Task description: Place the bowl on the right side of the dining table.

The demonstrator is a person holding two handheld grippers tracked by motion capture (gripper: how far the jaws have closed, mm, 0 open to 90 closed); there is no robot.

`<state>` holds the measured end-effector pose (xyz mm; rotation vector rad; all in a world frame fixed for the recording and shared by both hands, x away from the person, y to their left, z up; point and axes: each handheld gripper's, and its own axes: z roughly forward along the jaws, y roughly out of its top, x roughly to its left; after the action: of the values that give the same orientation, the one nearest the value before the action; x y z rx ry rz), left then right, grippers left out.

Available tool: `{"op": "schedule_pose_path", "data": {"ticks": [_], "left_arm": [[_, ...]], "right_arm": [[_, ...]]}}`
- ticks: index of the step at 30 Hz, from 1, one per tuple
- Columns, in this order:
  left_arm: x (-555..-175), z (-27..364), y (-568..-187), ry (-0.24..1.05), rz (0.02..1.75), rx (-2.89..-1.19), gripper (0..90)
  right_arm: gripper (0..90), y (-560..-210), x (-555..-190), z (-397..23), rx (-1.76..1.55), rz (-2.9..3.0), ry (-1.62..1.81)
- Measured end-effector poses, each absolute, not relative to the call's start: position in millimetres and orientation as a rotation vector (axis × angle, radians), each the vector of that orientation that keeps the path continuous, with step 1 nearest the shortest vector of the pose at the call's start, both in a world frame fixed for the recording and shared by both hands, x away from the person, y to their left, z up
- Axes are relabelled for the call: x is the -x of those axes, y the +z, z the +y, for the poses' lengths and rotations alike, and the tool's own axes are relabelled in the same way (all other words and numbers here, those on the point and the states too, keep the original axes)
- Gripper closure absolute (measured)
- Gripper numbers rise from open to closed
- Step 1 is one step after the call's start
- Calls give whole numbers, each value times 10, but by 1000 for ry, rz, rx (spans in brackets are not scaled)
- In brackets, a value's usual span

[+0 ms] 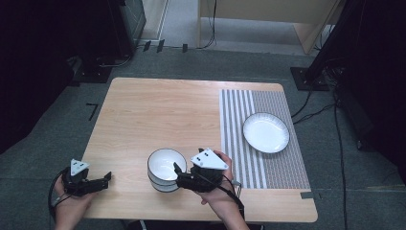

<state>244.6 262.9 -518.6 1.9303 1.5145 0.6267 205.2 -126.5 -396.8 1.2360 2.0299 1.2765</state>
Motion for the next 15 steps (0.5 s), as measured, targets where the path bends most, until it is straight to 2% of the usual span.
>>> {"op": "schedule_pose_path", "data": {"ticks": [15], "left_arm": [[-2446,2628,-5186,627,1515,-1930,0]], "right_arm": [[148,-4044,-2032,-903,-1198,2099,1313]]}}
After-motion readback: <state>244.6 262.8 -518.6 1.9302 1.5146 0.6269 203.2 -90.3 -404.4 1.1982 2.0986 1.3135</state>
